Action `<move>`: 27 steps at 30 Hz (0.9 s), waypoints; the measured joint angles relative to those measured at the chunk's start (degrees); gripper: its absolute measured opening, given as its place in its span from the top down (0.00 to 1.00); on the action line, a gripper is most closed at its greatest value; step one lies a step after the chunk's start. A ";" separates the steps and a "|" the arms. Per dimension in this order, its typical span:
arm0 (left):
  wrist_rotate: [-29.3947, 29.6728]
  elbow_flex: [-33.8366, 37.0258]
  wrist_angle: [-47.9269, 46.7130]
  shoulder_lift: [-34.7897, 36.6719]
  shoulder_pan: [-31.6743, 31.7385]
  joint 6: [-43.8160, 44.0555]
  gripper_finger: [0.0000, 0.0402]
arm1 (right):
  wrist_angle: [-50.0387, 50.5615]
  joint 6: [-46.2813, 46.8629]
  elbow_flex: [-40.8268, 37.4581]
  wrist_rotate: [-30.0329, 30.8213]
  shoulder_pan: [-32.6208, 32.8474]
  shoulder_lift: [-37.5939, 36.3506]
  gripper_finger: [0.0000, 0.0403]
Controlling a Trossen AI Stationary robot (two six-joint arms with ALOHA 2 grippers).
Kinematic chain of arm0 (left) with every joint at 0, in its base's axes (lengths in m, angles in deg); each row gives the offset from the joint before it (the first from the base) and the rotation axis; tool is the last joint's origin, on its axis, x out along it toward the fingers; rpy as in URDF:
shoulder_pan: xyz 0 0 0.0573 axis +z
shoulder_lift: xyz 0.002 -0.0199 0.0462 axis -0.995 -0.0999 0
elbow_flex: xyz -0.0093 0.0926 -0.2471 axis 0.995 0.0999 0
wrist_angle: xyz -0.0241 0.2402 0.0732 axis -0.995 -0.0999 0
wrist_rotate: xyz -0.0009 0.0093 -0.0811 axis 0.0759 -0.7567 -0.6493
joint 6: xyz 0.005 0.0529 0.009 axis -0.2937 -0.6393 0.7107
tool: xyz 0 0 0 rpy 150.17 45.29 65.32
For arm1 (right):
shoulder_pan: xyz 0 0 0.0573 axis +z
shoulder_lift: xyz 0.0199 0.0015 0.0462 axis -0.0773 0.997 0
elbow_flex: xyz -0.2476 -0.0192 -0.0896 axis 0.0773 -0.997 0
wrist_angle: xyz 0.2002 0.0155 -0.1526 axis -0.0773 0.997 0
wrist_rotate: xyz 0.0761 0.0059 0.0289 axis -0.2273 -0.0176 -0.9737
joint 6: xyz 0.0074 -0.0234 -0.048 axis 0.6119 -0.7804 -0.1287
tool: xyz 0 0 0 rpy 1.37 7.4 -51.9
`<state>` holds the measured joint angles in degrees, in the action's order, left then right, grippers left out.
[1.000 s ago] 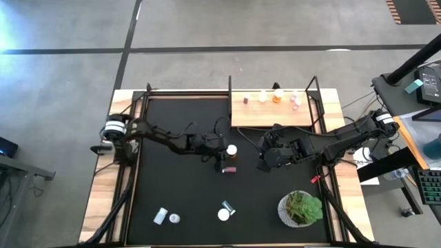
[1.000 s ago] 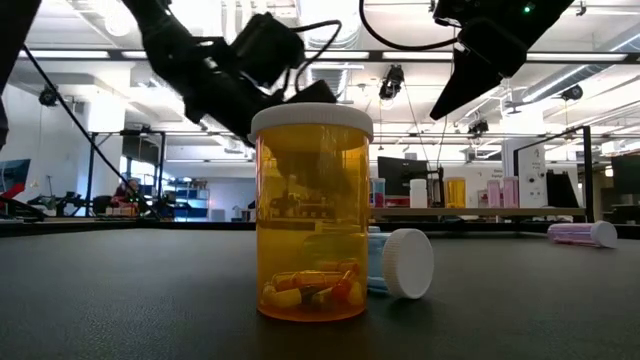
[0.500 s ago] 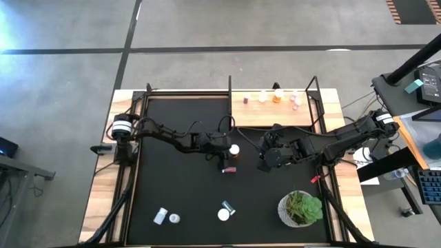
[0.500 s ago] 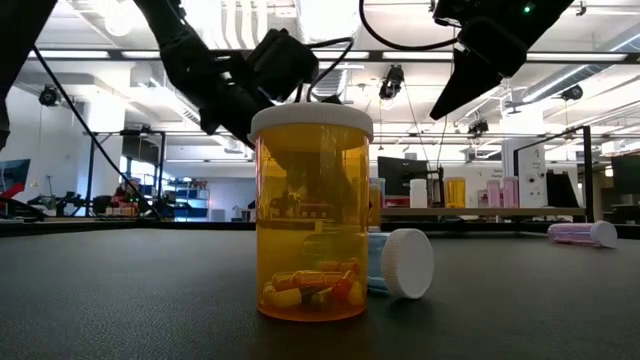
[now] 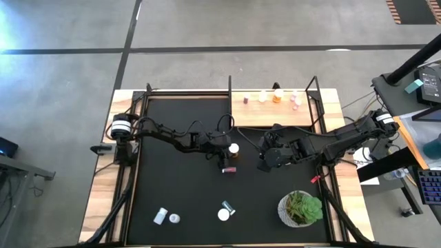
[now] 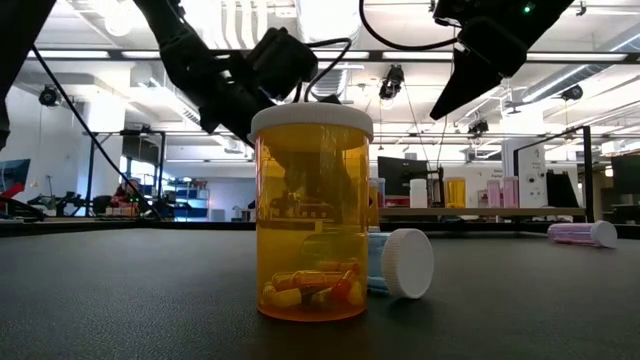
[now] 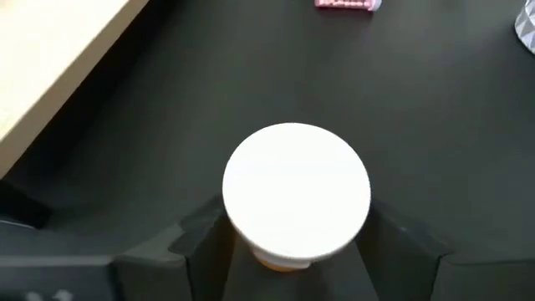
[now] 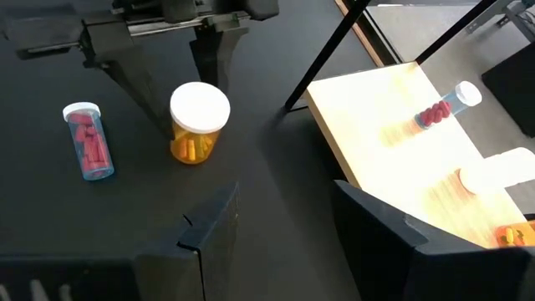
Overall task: Pick and place medicine bottles onto shelf by color
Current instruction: Move the top orange pill bottle to the center of the table, then move the right white pill bottle to the center of the table
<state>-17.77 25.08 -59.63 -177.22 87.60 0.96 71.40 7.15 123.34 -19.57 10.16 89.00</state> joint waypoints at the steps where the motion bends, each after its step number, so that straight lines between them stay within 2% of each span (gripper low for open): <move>1: 0.00 0.00 -0.03 0.09 0.00 -0.15 0.45 | 0.00 0.00 0.00 0.00 0.00 0.00 0.55; 6: 0.02 0.01 0.06 1.27 0.00 -3.92 0.38 | 0.02 0.00 0.00 0.00 0.01 0.00 0.55; 14: 0.09 1.11 -0.35 6.12 -0.02 -4.08 0.32 | 0.01 0.00 0.00 0.00 -0.01 0.00 0.55; 21: 0.28 1.81 -12.56 14.55 -1.26 -3.05 0.32 | 0.01 0.00 0.00 0.00 0.01 0.00 0.55; 27: 2.77 1.90 -23.33 23.15 -6.81 7.41 0.32 | 0.04 0.00 0.00 0.00 0.00 0.00 0.55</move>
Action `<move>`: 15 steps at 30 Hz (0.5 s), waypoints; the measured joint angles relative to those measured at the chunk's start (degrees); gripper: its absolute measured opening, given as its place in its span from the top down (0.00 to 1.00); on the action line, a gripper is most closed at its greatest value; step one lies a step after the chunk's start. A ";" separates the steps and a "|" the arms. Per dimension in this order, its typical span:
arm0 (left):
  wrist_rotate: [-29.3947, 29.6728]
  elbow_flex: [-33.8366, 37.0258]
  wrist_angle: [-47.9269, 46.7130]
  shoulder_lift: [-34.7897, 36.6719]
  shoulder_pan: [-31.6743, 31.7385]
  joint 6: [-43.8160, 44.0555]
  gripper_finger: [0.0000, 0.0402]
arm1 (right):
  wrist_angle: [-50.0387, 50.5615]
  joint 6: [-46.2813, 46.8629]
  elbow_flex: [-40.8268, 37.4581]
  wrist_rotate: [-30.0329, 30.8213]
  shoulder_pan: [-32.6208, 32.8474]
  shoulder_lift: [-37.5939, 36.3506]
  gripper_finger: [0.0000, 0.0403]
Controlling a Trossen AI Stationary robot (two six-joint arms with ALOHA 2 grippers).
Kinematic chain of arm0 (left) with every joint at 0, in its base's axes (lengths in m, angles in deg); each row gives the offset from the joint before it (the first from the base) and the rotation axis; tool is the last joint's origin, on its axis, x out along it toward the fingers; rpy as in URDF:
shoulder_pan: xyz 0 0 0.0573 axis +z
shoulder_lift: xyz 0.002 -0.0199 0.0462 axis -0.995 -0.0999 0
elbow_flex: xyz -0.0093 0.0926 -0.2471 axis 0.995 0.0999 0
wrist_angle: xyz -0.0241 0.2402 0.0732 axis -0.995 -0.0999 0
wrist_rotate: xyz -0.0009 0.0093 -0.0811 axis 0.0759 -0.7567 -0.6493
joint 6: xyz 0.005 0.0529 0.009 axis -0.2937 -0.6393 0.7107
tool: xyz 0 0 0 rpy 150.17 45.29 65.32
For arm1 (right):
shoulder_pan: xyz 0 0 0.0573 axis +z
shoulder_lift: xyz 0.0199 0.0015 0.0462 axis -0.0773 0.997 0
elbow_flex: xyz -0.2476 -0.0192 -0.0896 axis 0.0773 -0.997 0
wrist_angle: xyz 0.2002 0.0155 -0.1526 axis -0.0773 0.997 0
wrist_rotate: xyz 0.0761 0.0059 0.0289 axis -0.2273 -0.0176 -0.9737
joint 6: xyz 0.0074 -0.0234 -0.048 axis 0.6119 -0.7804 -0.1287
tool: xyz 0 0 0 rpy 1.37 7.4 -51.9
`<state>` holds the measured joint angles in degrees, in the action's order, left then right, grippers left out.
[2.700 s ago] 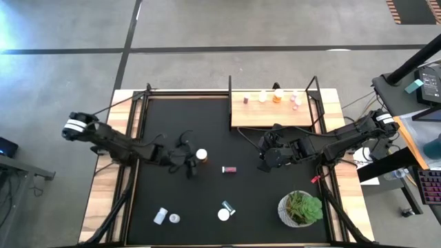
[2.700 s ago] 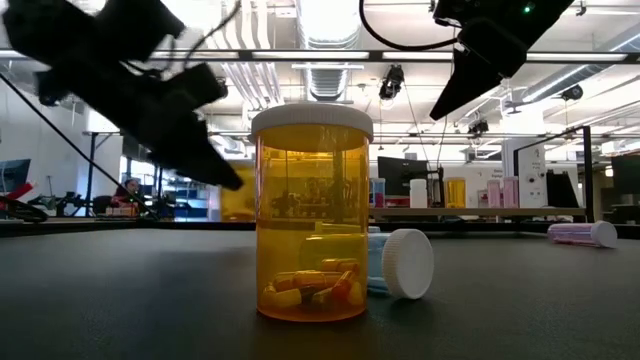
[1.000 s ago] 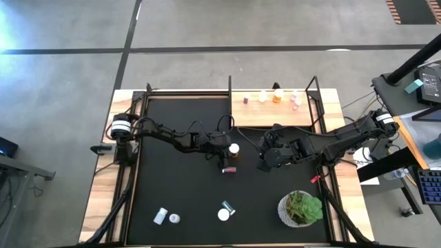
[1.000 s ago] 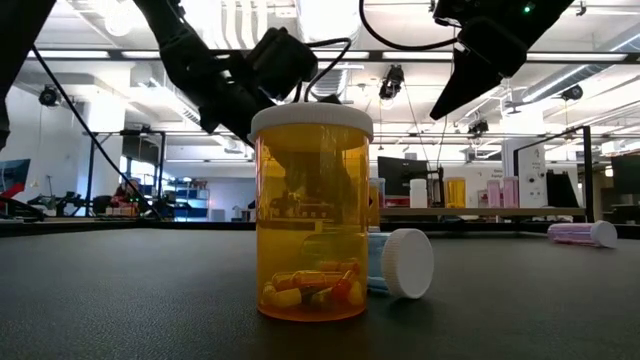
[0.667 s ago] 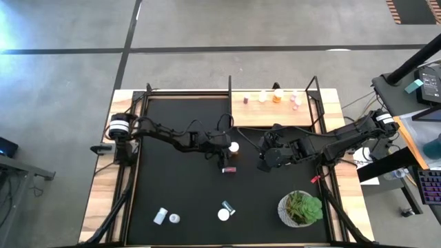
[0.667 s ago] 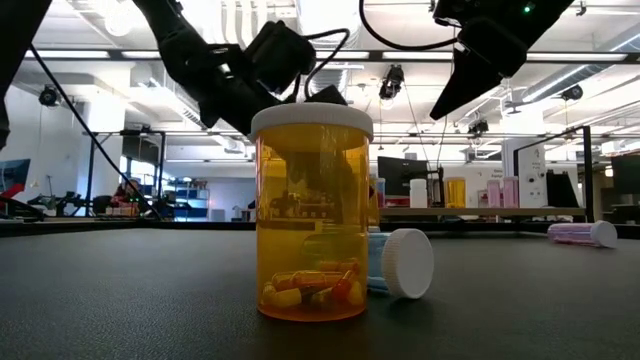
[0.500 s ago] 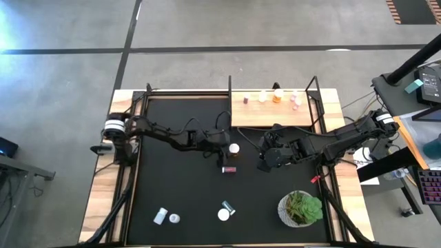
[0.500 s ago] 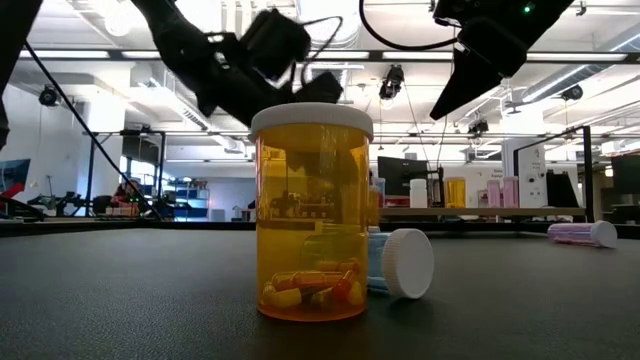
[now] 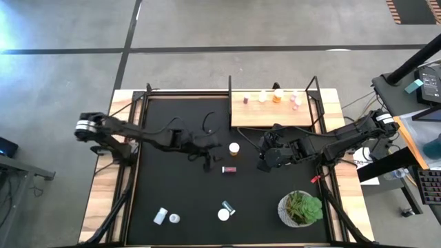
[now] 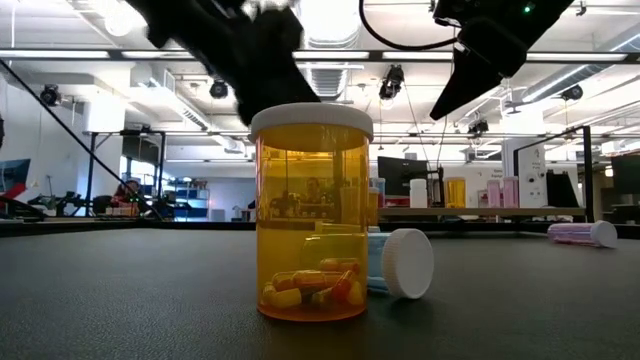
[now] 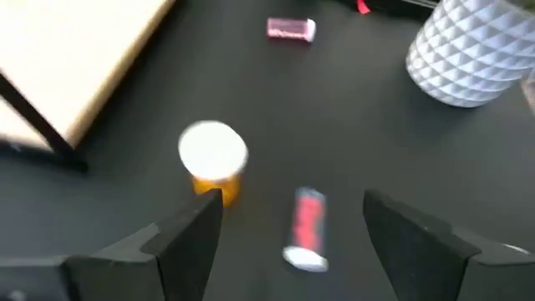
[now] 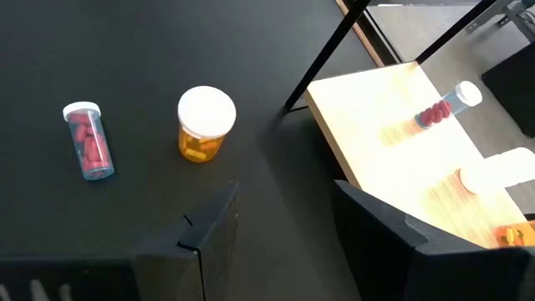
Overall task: Pick and place medicine bottles onto shelf by color
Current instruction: Move the right white pill bottle to the center of the table
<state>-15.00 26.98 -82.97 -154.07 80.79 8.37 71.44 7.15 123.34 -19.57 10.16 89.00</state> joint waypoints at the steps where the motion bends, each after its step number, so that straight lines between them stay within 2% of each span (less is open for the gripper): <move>1: 1.43 -0.01 -1.66 0.91 -1.65 2.89 0.32 | -0.04 0.00 0.00 0.00 0.00 0.00 0.55; 9: 16.14 0.00 -15.50 4.34 -19.95 30.83 0.32 | -0.04 0.00 0.00 0.00 -0.01 0.00 0.55; 15: 18.26 0.00 -19.30 2.31 -32.41 53.95 0.32 | -0.02 0.00 0.00 0.00 -0.01 0.00 0.55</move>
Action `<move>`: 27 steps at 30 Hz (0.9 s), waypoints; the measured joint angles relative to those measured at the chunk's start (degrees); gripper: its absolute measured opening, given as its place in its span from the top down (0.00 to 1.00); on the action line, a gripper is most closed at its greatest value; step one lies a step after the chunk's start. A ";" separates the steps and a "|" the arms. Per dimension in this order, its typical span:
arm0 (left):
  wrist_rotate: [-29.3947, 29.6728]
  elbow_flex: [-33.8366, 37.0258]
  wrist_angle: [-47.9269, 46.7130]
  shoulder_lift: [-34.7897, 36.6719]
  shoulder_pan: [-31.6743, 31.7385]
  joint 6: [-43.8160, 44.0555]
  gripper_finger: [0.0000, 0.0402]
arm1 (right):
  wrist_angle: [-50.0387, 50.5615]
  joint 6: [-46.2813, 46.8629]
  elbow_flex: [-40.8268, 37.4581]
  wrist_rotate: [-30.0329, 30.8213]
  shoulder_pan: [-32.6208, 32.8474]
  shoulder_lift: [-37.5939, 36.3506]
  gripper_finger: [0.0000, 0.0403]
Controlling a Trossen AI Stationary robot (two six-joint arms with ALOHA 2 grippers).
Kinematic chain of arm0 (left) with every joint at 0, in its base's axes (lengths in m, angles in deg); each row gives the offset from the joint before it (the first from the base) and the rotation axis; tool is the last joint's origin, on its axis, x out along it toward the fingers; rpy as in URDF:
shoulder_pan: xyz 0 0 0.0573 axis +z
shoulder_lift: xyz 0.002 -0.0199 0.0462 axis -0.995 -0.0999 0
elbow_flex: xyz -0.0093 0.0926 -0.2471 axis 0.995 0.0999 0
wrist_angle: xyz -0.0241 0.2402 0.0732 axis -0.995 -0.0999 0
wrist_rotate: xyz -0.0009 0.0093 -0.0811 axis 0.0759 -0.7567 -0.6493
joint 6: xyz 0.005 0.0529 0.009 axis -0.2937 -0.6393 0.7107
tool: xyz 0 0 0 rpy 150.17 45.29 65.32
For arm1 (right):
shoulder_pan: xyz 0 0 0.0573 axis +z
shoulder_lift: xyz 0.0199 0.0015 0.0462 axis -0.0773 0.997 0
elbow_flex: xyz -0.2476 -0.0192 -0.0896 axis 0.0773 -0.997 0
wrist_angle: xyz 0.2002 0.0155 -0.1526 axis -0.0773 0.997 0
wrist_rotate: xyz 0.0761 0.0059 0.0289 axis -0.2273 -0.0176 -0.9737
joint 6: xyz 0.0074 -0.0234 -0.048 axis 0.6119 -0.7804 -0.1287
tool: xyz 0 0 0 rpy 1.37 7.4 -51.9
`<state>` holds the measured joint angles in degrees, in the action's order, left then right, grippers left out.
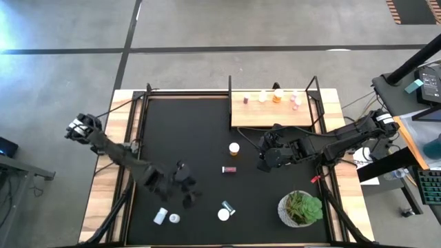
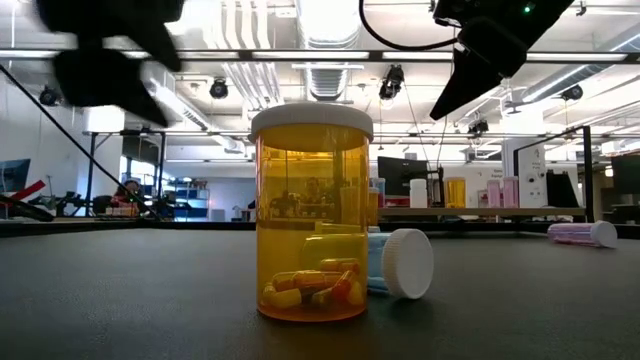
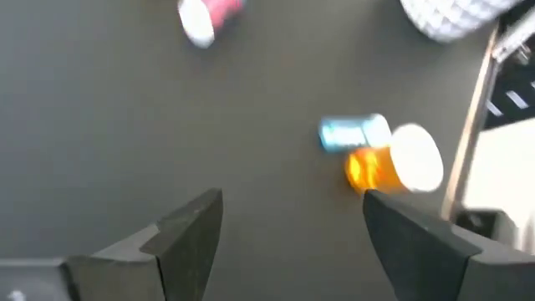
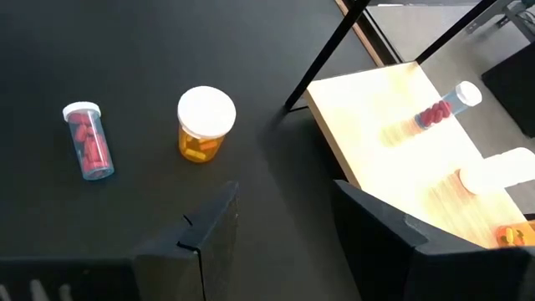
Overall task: Pick and place medicine bottles onto shelf by color
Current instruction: Move the right white pill bottle to the center of the table
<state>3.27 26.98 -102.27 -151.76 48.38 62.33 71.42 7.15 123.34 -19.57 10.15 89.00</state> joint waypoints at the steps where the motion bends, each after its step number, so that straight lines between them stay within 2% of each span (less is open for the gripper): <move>1: 0.01 0.00 0.07 -0.57 -2.04 3.26 0.32 | -0.03 0.00 0.00 0.00 0.00 0.00 0.55; 6: 0.08 -0.98 0.60 -2.82 -9.44 13.18 0.32 | -0.02 0.00 0.00 0.00 0.00 0.00 0.55; 12: -0.14 -1.12 -2.81 -2.92 -12.10 25.34 0.32 | 0.00 0.00 0.00 0.00 0.01 0.00 0.55; 16: -4.10 -1.33 -6.34 -2.99 -12.44 32.07 0.32 | -0.02 0.00 0.00 0.00 0.00 0.00 0.55; 23: -11.82 -1.32 -8.93 -2.99 -12.38 38.38 0.32 | 0.00 0.00 0.00 0.00 0.00 0.00 0.55; 27: -13.91 -1.29 -8.95 -3.01 -12.34 43.48 0.32 | -0.02 0.00 0.00 0.00 0.00 0.00 0.55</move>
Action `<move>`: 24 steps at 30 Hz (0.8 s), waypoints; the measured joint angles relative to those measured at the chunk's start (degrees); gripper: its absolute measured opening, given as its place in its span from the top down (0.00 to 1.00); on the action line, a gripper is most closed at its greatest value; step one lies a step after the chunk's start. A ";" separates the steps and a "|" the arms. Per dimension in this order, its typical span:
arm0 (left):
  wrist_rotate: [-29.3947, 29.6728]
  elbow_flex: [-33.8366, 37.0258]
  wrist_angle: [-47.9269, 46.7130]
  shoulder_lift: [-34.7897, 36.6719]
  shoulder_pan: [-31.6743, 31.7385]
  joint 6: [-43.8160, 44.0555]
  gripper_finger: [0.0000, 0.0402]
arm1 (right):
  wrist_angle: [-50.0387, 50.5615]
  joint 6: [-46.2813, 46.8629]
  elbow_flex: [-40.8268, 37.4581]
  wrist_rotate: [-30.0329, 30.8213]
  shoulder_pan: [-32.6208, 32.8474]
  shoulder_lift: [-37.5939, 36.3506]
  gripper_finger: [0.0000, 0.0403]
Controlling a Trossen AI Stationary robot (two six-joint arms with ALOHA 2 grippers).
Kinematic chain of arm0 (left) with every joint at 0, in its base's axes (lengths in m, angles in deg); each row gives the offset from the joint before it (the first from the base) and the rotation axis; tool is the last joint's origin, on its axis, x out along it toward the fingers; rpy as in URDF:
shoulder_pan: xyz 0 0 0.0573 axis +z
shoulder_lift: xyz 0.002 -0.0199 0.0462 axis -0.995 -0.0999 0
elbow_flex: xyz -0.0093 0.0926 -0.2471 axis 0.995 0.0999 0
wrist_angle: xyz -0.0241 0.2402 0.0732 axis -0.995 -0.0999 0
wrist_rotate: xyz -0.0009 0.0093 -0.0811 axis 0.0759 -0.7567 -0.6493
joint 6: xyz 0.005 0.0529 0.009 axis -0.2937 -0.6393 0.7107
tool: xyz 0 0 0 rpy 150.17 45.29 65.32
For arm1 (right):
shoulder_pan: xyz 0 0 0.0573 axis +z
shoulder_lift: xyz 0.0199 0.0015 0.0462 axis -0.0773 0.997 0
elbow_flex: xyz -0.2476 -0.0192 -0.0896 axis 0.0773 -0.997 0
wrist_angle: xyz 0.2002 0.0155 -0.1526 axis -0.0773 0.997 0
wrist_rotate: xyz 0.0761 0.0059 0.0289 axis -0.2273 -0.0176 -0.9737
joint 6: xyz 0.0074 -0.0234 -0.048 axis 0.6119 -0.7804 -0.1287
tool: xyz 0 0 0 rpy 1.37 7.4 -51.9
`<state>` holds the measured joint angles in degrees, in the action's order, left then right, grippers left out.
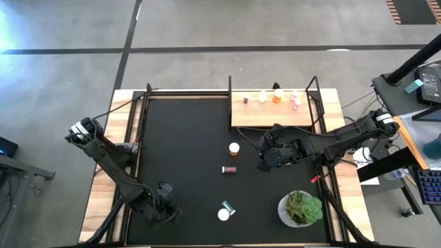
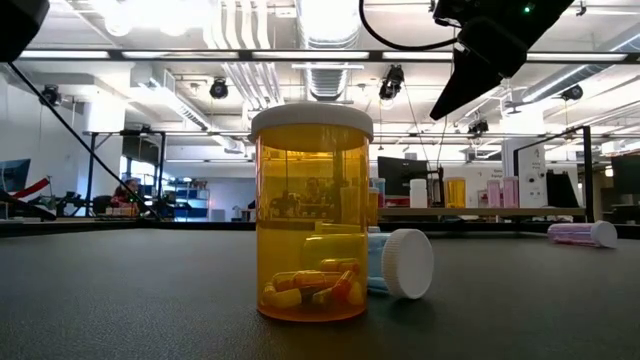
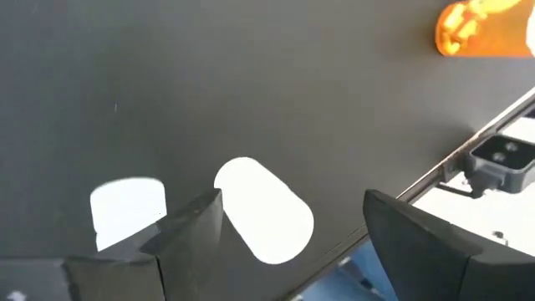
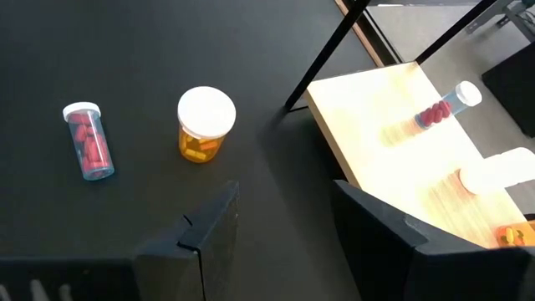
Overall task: Pick and place medicine bottles onto shelf by color
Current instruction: Move the right white pill bottle to the center of the table
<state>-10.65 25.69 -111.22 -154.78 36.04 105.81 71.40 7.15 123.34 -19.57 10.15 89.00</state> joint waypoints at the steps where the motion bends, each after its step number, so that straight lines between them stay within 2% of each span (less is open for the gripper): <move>1: -0.26 0.00 0.02 -0.14 0.00 1.27 0.32 | 0.00 0.00 0.00 0.00 0.01 0.00 0.55; 10: -3.84 -2.97 0.04 -4.60 0.57 3.70 0.32 | 0.00 0.00 0.00 0.00 0.00 0.00 0.55; 24: -5.51 -5.83 -2.41 -9.09 1.01 3.66 0.34 | 0.00 0.00 0.00 -0.02 0.02 0.00 0.55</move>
<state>-16.15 19.86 -113.62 -163.87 37.05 109.47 71.40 7.15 123.34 -19.59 10.18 89.00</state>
